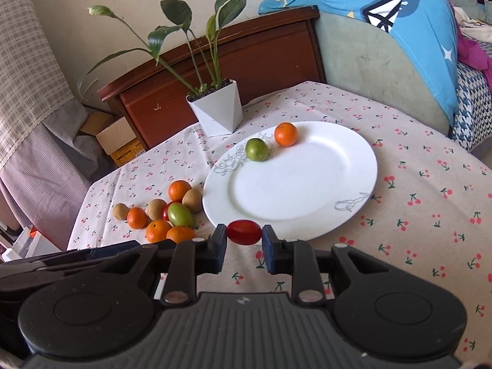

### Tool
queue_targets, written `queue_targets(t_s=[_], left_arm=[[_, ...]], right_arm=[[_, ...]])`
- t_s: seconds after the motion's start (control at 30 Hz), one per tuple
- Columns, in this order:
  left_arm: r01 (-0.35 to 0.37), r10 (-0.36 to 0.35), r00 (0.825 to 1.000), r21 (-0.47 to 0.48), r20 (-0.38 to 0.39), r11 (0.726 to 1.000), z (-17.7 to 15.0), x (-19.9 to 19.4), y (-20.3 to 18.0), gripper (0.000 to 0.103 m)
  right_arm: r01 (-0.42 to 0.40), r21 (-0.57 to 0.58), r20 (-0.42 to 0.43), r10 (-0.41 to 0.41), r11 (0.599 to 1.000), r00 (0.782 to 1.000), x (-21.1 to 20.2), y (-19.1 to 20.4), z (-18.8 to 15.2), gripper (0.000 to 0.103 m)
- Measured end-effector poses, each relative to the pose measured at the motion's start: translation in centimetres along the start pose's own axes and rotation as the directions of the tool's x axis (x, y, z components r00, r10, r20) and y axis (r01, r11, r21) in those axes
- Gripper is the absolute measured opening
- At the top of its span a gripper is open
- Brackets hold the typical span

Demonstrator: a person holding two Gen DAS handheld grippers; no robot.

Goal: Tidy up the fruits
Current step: 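Grasp a red cherry tomato with the right tool while the left tool grasps a tangerine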

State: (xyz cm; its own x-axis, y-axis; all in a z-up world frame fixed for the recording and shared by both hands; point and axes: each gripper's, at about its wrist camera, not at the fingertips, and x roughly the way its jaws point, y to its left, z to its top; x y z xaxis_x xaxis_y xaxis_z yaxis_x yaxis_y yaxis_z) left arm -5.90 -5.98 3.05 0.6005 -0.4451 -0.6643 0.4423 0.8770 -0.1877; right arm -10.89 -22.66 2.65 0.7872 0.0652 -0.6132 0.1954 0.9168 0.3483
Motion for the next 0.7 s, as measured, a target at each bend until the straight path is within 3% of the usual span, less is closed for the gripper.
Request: queue_targets(t_s=[0.2, 0.37, 0.5, 0.7], left_arm=[[-0.017, 0.017, 1.0, 0.015, -0.007, 1.0, 0.2, 1.8, -1.1, 0.04], [-0.081, 0.081, 0.997, 0.04, 0.007, 0.996, 0.1, 2.7, -1.4, 0.039], [-0.096, 0.096, 0.995, 0.019, 0.013, 0.995, 0.2, 2.9, -0.9, 0.033], [-0.1, 0.1, 0.995, 0.008, 0.01, 0.995, 0.2, 3.3, -0.8, 0.033]], right_arm=[[0.003, 0.037, -0.002, -0.003, 0.999, 1.0, 0.0, -0.7, 0.1, 0.025], [-0.003, 0.055, -0.004, 0.003, 0.998, 1.0, 0.0, -0.9, 0.2, 0.025], [-0.001, 0.063, -0.01, 0.002, 0.998, 1.0, 0.2, -1.0, 0.2, 0.025], [-0.001, 0.071, -0.016, 0.002, 0.997, 1.0, 0.5, -1.0, 0.2, 0.025]])
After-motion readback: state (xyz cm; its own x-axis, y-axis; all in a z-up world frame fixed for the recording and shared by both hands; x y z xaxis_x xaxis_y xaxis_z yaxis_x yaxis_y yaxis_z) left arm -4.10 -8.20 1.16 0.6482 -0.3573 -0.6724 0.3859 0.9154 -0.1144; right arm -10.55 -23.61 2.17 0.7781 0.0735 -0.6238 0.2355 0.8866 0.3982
